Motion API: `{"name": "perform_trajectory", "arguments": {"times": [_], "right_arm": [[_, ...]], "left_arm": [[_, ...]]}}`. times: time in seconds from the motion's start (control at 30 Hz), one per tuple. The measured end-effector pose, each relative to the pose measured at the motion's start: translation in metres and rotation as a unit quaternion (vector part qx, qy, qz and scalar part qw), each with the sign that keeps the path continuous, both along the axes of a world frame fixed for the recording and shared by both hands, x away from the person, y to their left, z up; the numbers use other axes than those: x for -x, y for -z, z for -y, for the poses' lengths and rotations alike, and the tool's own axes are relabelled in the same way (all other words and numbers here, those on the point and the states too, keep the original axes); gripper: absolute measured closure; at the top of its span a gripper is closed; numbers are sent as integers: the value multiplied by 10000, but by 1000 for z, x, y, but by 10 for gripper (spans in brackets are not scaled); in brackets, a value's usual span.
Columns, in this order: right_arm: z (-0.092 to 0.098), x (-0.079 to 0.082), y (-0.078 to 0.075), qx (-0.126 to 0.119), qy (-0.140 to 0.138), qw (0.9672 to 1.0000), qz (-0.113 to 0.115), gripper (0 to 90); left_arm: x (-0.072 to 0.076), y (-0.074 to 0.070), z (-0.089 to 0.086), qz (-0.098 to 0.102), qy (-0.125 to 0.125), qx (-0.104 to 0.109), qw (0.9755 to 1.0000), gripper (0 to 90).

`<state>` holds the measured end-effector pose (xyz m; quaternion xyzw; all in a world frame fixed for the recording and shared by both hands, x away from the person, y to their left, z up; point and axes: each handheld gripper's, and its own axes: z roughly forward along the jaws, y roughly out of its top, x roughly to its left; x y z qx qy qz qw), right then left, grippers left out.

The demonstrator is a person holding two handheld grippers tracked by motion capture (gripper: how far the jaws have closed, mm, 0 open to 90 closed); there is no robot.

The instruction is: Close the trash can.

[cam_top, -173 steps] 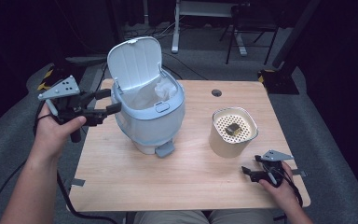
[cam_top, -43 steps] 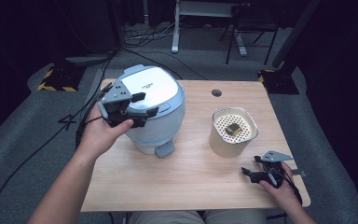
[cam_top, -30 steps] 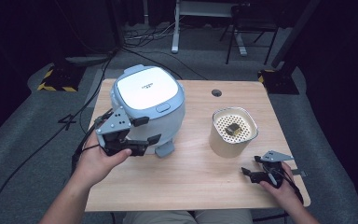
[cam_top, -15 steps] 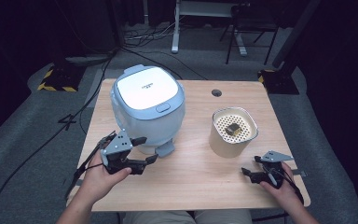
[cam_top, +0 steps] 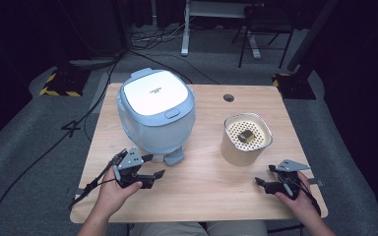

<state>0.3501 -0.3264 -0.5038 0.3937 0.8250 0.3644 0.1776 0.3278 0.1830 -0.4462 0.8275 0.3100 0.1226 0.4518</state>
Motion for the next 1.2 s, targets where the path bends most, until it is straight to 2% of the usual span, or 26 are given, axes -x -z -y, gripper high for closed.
{"name": "perform_trajectory", "arguments": {"times": [0.2, 0.37, 0.5, 0.53, 0.67, 0.7, 0.77, 0.93, 1.2], "right_arm": [[0, 0, 0, -3, 1, 10000, -5, 202], [0, 0, 0, -2, -3, 10000, -2, 202], [0, 0, 0, -2, -4, 10000, -1, 202], [0, 0, 0, -1, -3, 10000, -2, 201], [0, 0, 0, -2, -5, 10000, -1, 202], [0, 0, 0, 0, -5, 10000, -1, 201], [0, 0, 0, -3, -4, 10000, -2, 202], [0, 0, 0, -8, -8, 10000, 0, 201], [0, 0, 0, 1, -6, 10000, 0, 202]], "left_arm": [[-3, 22, 2, -303, -18, -226, 9993, 293], [-3, 35, 2, -470, -57, -436, 9979, 278], [-5, 44, 3, -543, -141, -622, 9965, 267], [-6, 46, 3, -521, -137, -736, 9958, 259], [-7, 52, 5, -610, -161, -882, 9941, 237], [-8, 54, 6, -622, -151, -935, 9936, 228], [-8, 57, 6, -442, -118, -984, 9941, 200], [-11, 57, 5, -460, 1, -990, 9940, 158], [-11, 57, 5, -453, 4, -1010, 9939, 146]]}}
